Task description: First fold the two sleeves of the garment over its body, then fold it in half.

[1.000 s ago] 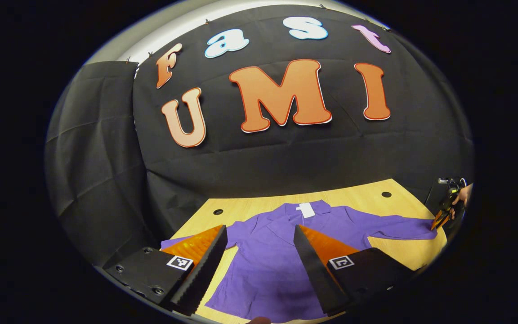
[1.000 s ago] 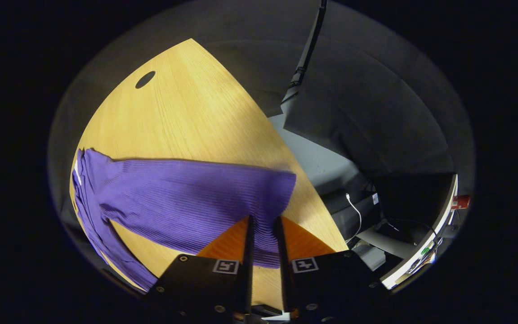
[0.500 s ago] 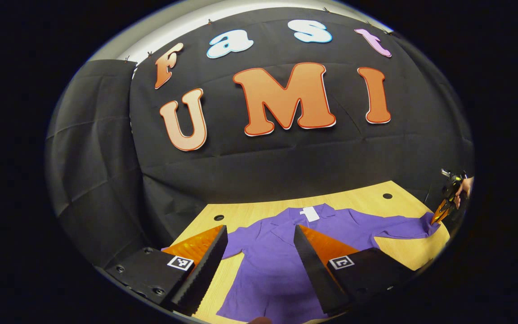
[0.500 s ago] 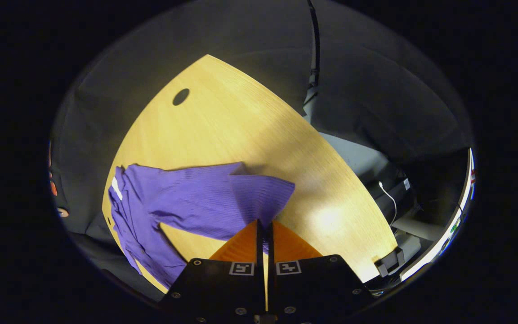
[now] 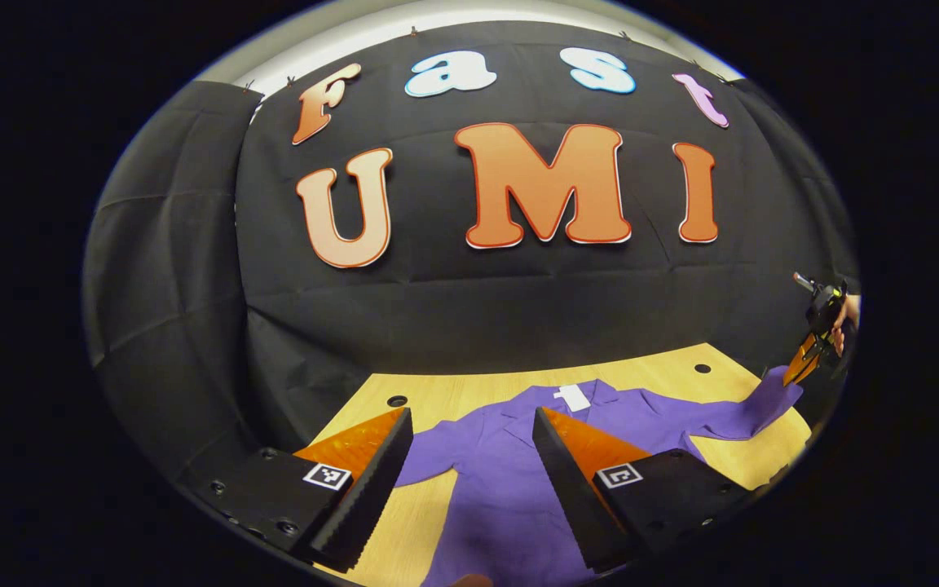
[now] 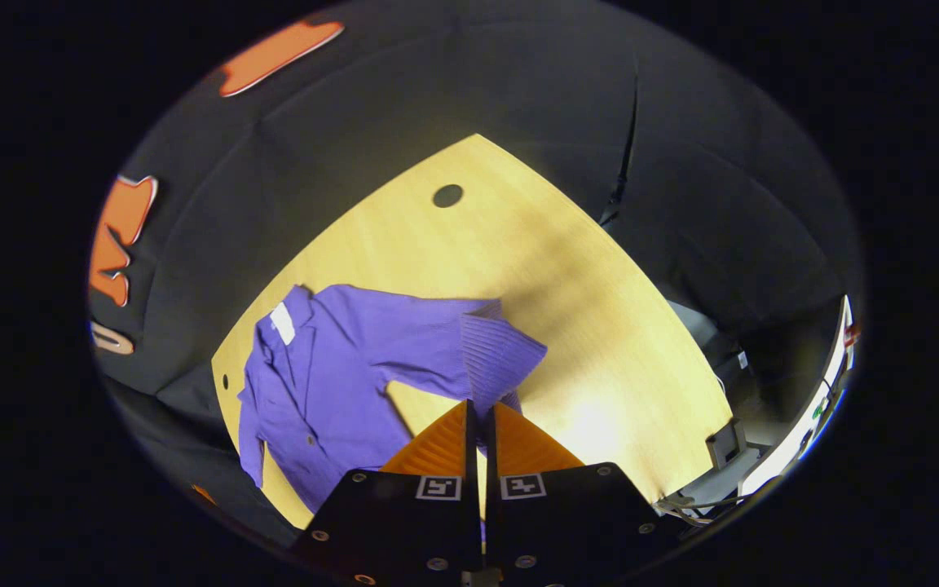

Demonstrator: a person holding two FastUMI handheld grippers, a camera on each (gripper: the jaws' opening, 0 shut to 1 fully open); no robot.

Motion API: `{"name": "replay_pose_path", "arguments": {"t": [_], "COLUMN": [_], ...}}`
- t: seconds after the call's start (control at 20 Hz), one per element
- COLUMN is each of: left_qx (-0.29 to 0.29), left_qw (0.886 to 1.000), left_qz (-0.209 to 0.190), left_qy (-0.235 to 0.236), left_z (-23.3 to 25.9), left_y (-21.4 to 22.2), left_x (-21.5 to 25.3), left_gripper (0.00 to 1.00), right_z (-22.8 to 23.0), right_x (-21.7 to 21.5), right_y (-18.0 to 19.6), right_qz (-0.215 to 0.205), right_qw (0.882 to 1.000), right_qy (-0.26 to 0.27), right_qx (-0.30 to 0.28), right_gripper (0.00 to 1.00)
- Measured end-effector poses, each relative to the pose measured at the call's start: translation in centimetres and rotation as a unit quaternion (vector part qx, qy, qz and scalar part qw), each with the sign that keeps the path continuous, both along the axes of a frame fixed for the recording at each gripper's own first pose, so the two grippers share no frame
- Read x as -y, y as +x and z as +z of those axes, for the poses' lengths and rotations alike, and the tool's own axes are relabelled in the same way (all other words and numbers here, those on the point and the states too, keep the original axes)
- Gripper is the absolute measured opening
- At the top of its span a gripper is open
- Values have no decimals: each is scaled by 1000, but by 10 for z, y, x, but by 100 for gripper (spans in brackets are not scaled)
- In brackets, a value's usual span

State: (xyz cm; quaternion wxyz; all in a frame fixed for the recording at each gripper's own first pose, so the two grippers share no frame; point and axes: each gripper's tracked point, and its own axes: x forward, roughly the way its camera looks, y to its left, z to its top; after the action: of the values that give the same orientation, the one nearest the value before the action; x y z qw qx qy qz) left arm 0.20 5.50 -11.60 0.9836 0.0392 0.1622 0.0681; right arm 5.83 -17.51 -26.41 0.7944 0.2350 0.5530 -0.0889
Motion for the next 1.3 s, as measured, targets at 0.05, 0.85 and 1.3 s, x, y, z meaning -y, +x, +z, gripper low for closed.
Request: {"name": "replay_pose_path", "arguments": {"t": [0.05,0.85,1.3], "left_qx": [1,8,-12], "left_qw": [1000,997,997], "left_qz": [1,71,82], "left_qy": [-1,1,-8], "left_z": [0,-10,-29], "left_y": [1,-20,-21], "left_x": [-8,-153,-195], "left_gripper": [93,93,93], "right_z": [9,90,111], "right_x": [-14,-242,-352], "right_y": [2,65,77], "right_qz": [9,136,186], "right_qw": [1000,988,975], "right_qy": [-1,15,56], "right_qx": [7,75,109], "right_gripper": [3,3,3]}}
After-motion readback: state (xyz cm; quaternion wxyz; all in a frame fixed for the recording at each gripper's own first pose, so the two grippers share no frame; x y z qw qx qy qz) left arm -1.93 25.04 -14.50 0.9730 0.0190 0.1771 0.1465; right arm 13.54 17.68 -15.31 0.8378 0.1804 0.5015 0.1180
